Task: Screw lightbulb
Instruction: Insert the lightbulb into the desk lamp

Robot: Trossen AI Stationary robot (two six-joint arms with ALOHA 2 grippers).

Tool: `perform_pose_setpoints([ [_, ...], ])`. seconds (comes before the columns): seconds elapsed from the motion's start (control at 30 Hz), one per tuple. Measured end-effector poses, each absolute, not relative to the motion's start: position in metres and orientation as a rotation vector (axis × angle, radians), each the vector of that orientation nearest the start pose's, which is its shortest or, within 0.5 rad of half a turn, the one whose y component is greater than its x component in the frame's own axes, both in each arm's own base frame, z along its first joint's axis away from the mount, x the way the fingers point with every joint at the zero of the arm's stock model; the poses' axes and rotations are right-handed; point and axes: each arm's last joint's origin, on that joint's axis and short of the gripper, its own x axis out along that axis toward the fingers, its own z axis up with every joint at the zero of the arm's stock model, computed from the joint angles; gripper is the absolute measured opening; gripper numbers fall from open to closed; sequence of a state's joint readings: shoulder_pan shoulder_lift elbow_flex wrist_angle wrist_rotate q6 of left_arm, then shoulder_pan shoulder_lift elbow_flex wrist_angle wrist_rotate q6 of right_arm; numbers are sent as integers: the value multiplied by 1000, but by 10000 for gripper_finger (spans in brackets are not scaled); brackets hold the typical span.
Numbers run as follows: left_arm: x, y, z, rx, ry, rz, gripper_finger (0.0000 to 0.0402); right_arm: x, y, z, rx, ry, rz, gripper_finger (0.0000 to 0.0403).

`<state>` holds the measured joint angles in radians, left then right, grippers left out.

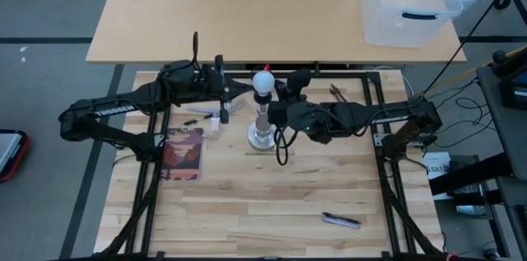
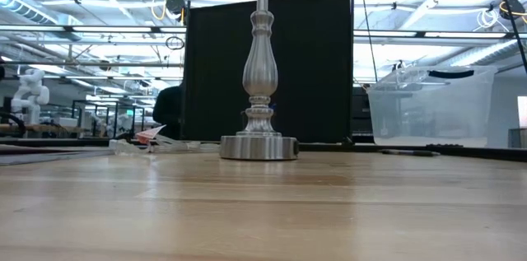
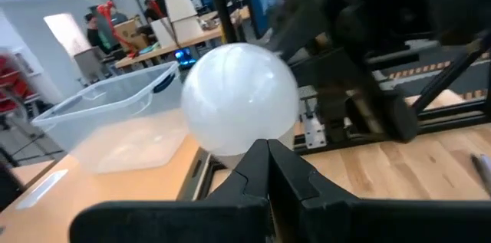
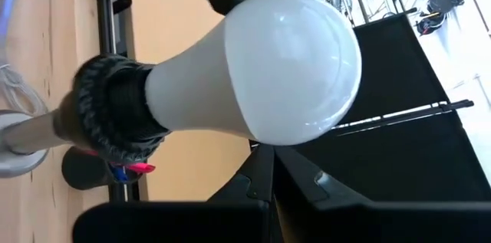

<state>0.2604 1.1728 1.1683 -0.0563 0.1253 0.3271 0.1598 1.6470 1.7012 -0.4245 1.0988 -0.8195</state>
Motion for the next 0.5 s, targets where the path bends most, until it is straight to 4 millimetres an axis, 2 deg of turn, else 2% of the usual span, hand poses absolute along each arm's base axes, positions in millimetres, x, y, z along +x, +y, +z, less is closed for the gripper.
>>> perform_pose_setpoints([
  [0.3, 251, 69, 400, 310, 104, 286, 0, 356, 42, 406, -965, 667, -673, 0],
  [0.5, 251, 69, 397, 304, 129, 293, 0, 354, 59, 406, -976, 647, -649, 0],
])
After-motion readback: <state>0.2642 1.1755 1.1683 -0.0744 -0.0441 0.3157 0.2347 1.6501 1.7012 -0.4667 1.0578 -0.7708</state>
